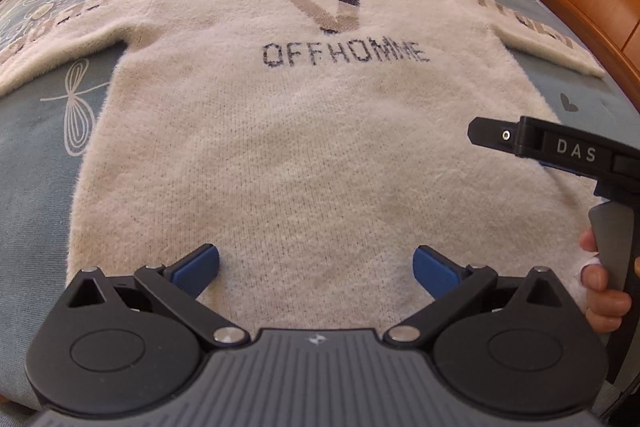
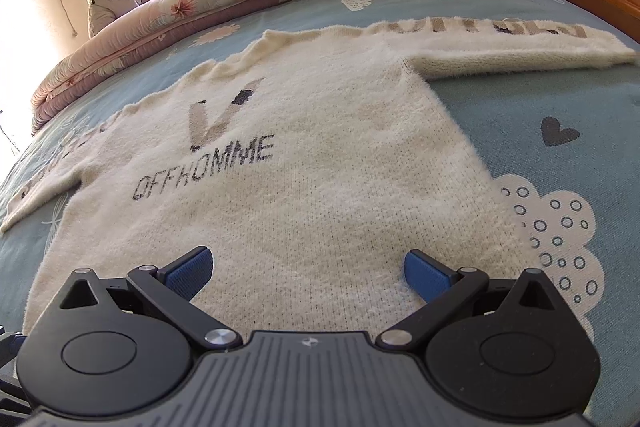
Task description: Fold clothes
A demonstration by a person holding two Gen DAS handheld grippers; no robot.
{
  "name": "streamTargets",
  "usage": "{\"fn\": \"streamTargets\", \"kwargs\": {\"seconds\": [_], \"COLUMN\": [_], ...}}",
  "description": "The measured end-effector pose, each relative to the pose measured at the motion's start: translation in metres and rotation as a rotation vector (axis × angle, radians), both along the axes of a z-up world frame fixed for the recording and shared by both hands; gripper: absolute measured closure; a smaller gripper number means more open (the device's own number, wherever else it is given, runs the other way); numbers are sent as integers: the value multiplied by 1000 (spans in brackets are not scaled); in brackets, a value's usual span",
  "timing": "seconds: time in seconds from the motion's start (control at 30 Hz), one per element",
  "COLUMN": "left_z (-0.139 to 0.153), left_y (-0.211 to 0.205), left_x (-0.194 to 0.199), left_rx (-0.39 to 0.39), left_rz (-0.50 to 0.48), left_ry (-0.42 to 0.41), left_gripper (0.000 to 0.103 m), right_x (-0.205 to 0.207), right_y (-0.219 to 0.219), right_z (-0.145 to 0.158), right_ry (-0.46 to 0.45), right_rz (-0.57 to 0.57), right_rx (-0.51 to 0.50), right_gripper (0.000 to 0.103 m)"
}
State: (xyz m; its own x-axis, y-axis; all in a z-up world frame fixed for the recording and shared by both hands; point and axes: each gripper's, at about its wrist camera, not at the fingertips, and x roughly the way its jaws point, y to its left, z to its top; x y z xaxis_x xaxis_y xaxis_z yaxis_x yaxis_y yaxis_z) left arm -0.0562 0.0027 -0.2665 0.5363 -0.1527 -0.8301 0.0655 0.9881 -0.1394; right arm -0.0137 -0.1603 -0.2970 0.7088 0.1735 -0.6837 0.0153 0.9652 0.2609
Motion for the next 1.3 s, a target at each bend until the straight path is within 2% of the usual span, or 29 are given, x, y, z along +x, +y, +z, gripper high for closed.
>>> {"fn": "streamTargets", "kwargs": {"seconds": [0.17,0.37,0.5,0.63,0.7,0.77,0.8,0.9,1.0,1.07,1.1,1.17,1.23,1.3], "left_z": [29,57,51,15,-13,-35,-41,-47,-56,-65,-69,-71,-67,-66], "left_y": [38,120,194,269,300,327,338,361,382,393,396,400,402,404], "left_x": [13,47,75,88,83,89,91,95,96,98,98,103,110,114], "left_rx": [-98,-206,-319,-507,-606,-688,-714,-751,-814,-865,-873,-864,-832,-832], "left_rz": [80,250,388,527,593,684,716,785,855,882,892,886,854,851], "left_ry": [-151,-311,-312,-286,-329,-256,-242,-286,-306,-286,-271,-234,-198,-168], "left_gripper": [1,1,1,1,1,4,7,12,19,22,31,38,39,41], "right_x": [-1,-2,-2,1,0,0,-1,0,5,8,9,11,13,14], "right_y": [16,33,37,39,39,39,38,41,48,52,54,57,59,61], "right_z": [-5,-14,-16,-15,-13,-9,-7,1,5,7,7,9,11,14], "right_ry": [-12,-44,-62,-59,-79,-105,-122,-158,-156,-149,-145,-126,-111,-99], "right_rz": [25,36,22,10,20,41,62,117,141,135,129,112,92,75], "right_rx": [-114,-250,-270,-276,-257,-211,-156,2,103,142,156,160,161,164], "right_gripper": [0,0,0,0,0,0,0,0,0,0,0,0,0,0]}}
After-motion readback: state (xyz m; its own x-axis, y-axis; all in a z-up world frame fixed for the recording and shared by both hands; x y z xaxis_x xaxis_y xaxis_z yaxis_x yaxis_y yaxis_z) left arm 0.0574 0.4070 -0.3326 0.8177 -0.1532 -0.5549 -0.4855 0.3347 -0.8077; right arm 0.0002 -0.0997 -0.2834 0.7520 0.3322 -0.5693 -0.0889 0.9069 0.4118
